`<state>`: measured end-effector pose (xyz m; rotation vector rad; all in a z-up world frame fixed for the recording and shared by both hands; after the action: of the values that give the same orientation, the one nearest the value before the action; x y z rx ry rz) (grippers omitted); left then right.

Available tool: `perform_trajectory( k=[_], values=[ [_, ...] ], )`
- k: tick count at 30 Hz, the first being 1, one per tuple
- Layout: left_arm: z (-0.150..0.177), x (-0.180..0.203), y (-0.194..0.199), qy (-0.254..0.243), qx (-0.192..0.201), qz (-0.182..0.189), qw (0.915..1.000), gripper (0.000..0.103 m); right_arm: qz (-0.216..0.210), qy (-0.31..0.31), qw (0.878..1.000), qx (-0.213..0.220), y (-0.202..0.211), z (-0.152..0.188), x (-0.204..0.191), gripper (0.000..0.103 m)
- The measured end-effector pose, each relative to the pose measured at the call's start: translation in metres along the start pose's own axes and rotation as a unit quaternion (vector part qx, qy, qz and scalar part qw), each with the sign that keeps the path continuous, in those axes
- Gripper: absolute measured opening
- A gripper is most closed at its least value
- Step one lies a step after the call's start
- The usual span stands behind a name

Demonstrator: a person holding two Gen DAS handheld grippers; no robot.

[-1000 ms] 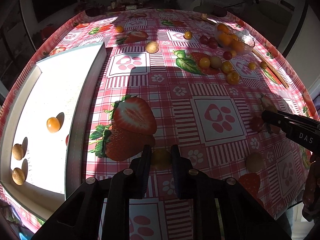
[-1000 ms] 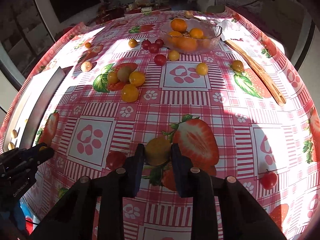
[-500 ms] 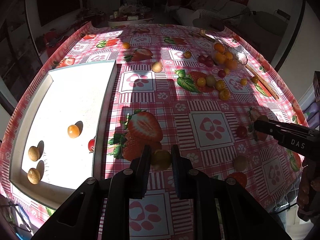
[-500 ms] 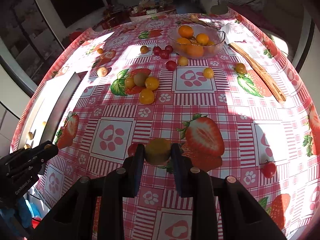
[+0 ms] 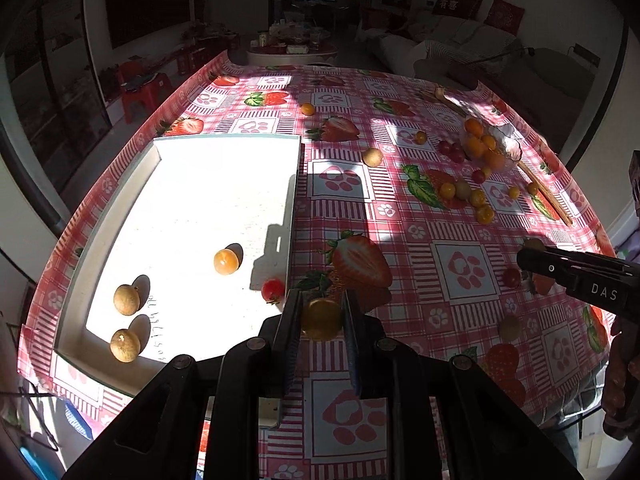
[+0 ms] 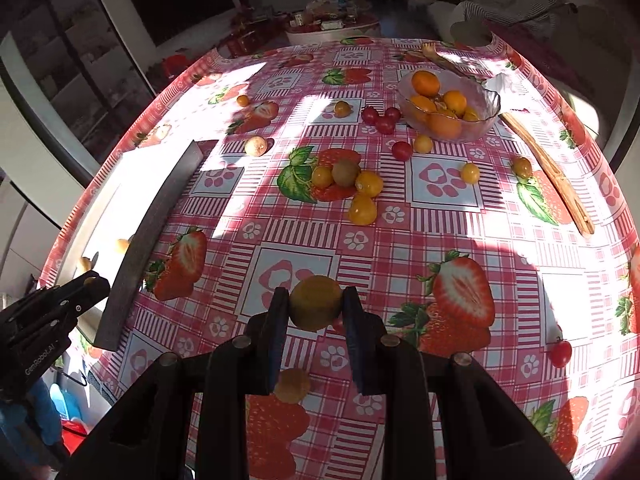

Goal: Organize fruits
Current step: 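Carry both fruits over the white tray and open both tools to release them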

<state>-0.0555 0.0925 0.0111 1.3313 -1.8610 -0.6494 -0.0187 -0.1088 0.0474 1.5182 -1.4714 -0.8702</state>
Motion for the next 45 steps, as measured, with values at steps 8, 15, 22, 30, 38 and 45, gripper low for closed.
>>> perform_trajectory(
  k=[8,15,22,30,38,45],
  values=[
    [0.009,-0.044,0.011,0.029,0.006,-0.025,0.9992,0.022,-0.022,0.030,0.999,-0.001,0.004,-0.011,-0.042,0.030],
    [0.005,-0.076,0.014,0.055,0.013,-0.036,0.9977,0.022,-0.041,0.063,0.997,-0.003,0.004,-0.024,-0.088,0.030],
    [-0.023,-0.108,0.016,0.067,0.025,-0.055,0.9959,0.022,-0.058,0.095,0.994,-0.004,-0.002,-0.045,-0.137,0.030],
    [-0.046,-0.143,-0.006,0.089,0.013,-0.061,0.9941,0.022,-0.076,0.120,0.990,-0.019,-0.024,-0.072,-0.192,0.029],
    [-0.049,-0.164,-0.038,0.101,-0.022,-0.070,0.9922,0.022,-0.079,0.138,0.987,-0.037,-0.057,-0.092,-0.232,0.029],
    [-0.045,-0.173,-0.051,0.104,-0.042,-0.079,0.9906,0.022,-0.070,0.151,0.984,-0.058,-0.087,-0.091,-0.247,0.029]
  ],
)
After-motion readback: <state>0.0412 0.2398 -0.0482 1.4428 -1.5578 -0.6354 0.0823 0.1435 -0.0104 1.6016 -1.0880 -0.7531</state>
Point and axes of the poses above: each gripper's, at about its wrist camera, not at the fingertips, and y roughly against the way its jaws point, x to its right, z to its underside, the point moved 8 cm from there along -y, roughly the way its jaws point, and after that the axes turned 15 degrees about z, right-handed, at the moved point
